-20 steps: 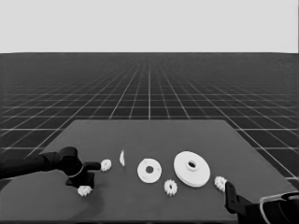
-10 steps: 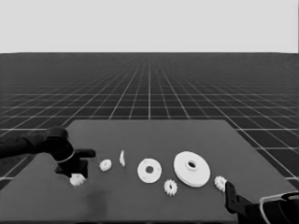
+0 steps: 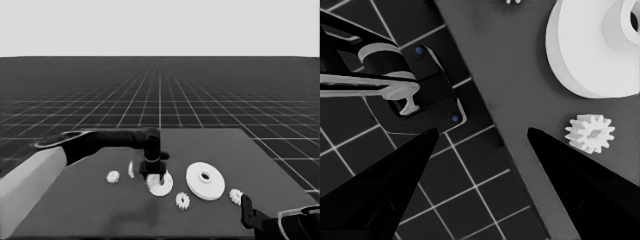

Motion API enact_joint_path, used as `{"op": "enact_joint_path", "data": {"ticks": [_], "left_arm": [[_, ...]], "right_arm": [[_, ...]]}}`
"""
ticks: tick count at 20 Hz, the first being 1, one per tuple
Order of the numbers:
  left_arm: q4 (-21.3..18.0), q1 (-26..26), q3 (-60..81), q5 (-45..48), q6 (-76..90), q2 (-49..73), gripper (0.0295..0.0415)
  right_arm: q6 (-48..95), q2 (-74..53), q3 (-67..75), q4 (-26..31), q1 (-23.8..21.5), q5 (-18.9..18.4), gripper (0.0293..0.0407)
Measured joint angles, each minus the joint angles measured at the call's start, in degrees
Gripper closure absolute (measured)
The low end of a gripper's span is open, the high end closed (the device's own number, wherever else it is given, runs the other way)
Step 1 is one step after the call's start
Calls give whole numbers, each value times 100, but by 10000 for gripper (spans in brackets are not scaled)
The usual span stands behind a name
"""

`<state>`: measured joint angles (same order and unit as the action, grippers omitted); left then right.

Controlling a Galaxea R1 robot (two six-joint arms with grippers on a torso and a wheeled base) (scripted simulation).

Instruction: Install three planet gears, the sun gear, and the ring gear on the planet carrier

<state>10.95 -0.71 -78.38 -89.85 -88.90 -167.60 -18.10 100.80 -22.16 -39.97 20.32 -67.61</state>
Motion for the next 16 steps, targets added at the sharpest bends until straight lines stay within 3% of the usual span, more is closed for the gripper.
{"op": "enact_joint_path", "data": {"ticks": [2,3,5,12,14,16], "left_arm": [[-2,-1,-78,6,29,-48,398],[412,-390,-257,41,165,-88,398],[784,-802,-512,122,344,-141,398],[964,-978,-674,186,451,-177,399],[967,-981,-676,187,452,-178,339],[968,-981,-677,188,452,-178,327]], "right_arm": [[0,0,0,0,0,0,315],[0,0,0,0,0,0,315],[0,0,0,0,0,0,315],[0,0,0,0,0,0,315],[0,0,0,0,0,0,315],[0,0,0,0,0,0,315]]}}
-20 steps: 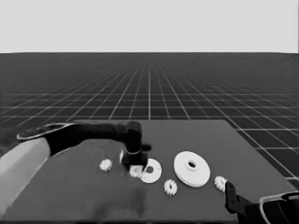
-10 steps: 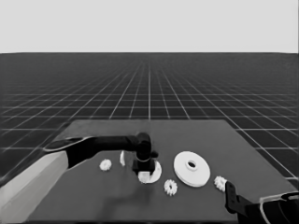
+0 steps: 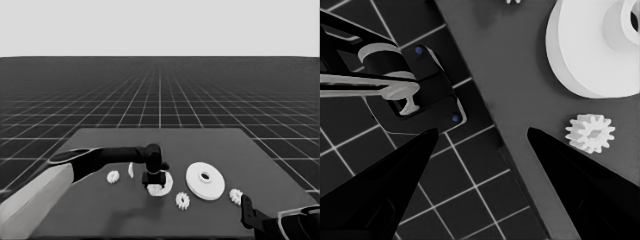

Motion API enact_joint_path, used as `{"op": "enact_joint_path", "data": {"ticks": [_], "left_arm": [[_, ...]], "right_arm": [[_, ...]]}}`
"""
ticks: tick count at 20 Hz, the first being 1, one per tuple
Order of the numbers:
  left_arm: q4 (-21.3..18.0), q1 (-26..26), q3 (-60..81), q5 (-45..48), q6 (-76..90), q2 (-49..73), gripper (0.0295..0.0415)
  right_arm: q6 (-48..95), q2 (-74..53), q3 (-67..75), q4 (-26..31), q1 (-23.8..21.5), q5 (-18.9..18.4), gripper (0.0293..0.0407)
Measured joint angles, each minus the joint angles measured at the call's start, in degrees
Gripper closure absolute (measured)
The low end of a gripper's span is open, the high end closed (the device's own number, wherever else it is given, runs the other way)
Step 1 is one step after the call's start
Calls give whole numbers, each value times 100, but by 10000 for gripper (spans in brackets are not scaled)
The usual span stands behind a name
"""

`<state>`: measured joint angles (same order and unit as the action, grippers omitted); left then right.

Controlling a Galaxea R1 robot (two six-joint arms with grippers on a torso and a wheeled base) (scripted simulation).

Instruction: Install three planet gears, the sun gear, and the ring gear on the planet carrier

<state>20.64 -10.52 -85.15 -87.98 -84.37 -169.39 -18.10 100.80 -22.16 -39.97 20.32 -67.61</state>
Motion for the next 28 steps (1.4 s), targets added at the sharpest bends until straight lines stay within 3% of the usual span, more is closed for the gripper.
{"op": "enact_joint_path", "data": {"ticks": [6,9,16,18,21,26,28], "left_arm": [[1,0,0,0,0,0,326],[-753,767,502,-174,-361,99,326],[-966,975,556,-178,-406,105,326],[-1127,1100,1145,121,1166,2097,326],[-1247,1136,453,286,2381,2826,326],[-1282,1136,201,325,2702,2887,326],[-687,402,-224,768,2880,2713,326]], "right_arm": [[0,0,0,0,0,0,315],[0,0,0,0,0,0,315],[0,0,0,0,0,0,315],[0,0,0,0,0,0,315],[0,0,0,0,0,0,315],[0,0,0,0,0,0,315],[0,0,0,0,0,0,315]]}}
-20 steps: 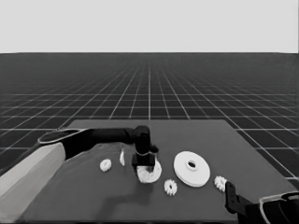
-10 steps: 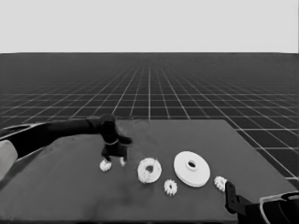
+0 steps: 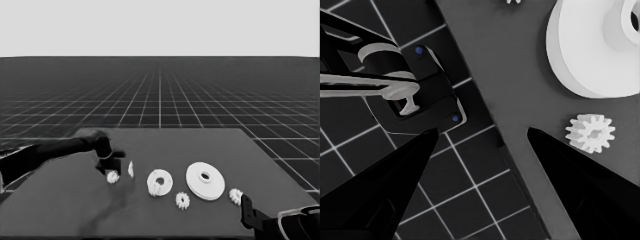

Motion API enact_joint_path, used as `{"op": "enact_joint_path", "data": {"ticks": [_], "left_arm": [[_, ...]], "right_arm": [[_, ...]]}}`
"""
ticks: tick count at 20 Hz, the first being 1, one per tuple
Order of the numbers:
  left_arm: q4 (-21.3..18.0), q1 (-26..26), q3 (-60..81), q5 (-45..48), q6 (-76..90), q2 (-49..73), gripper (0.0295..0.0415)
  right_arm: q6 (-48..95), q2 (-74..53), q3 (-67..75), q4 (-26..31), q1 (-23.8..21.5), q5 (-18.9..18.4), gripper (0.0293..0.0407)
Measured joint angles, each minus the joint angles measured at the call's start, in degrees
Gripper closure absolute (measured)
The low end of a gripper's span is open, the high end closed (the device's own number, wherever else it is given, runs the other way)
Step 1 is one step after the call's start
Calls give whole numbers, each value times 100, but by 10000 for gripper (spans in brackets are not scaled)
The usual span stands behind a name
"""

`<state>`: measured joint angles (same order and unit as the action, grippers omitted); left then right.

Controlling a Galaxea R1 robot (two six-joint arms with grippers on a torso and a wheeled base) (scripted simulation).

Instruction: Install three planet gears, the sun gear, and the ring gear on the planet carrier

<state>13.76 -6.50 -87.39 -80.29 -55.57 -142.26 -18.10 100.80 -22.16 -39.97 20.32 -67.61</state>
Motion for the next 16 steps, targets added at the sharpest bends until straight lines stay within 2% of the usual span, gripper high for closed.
{"op": "enact_joint_path", "data": {"ticks": [3,8,10,16], "left_arm": [[208,-306,-312,218,125,-133,326],[253,-365,-392,273,157,-167,326],[255,-367,-396,275,158,-168,397],[257,-366,-397,277,159,-169,398]], "right_arm": [[0,0,0,0,0,0,315],[0,0,0,0,0,0,315],[0,0,0,0,0,0,315],[0,0,0,0,0,0,315]]}}
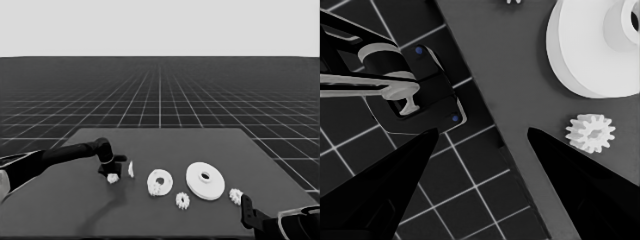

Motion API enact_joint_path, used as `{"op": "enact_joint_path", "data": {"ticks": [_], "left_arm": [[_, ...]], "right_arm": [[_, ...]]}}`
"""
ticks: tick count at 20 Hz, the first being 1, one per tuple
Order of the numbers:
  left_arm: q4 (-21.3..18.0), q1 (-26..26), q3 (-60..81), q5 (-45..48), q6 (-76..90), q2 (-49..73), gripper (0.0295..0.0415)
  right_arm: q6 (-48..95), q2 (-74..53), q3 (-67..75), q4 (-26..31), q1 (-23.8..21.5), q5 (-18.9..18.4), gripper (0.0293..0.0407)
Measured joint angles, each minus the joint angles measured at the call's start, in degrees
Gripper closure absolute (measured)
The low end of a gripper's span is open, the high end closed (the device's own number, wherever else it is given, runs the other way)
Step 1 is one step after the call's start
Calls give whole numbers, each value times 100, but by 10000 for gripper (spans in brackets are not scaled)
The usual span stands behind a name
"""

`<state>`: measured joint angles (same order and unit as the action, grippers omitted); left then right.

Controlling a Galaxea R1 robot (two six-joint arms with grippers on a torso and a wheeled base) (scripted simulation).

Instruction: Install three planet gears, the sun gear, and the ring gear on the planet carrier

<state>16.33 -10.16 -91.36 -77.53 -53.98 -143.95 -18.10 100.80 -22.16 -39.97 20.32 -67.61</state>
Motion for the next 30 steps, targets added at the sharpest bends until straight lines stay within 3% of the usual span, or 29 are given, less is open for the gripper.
{"op": "enact_joint_path", "data": {"ticks": [2,4,6,11,12,14,17,22,25,30], "left_arm": [[0,0,0,0,0,0,398],[-507,673,667,-494,-266,286,398],[-730,962,778,-643,-306,334,398],[-845,1091,803,-712,-313,344,398],[-849,1094,803,-715,-312,344,398],[-773,1133,97,-941,-1666,-1537,398],[-806,1143,-1138,-922,-1545,-2845,398],[-817,1142,-1588,-904,-1411,-3153,398],[-237,476,-2116,-586,-1124,-3330,398],[-118,335,-2312,-486,-1022,-3399,398]], "right_arm": [[0,0,0,0,0,0,315],[0,0,0,0,0,0,315],[0,0,0,0,0,0,315],[0,0,0,0,0,0,315],[0,0,0,0,0,0,315],[0,0,0,0,0,0,315],[0,0,0,0,0,0,315],[0,0,0,0,0,0,315],[0,0,0,0,0,0,315],[0,0,0,0,0,0,315]]}}
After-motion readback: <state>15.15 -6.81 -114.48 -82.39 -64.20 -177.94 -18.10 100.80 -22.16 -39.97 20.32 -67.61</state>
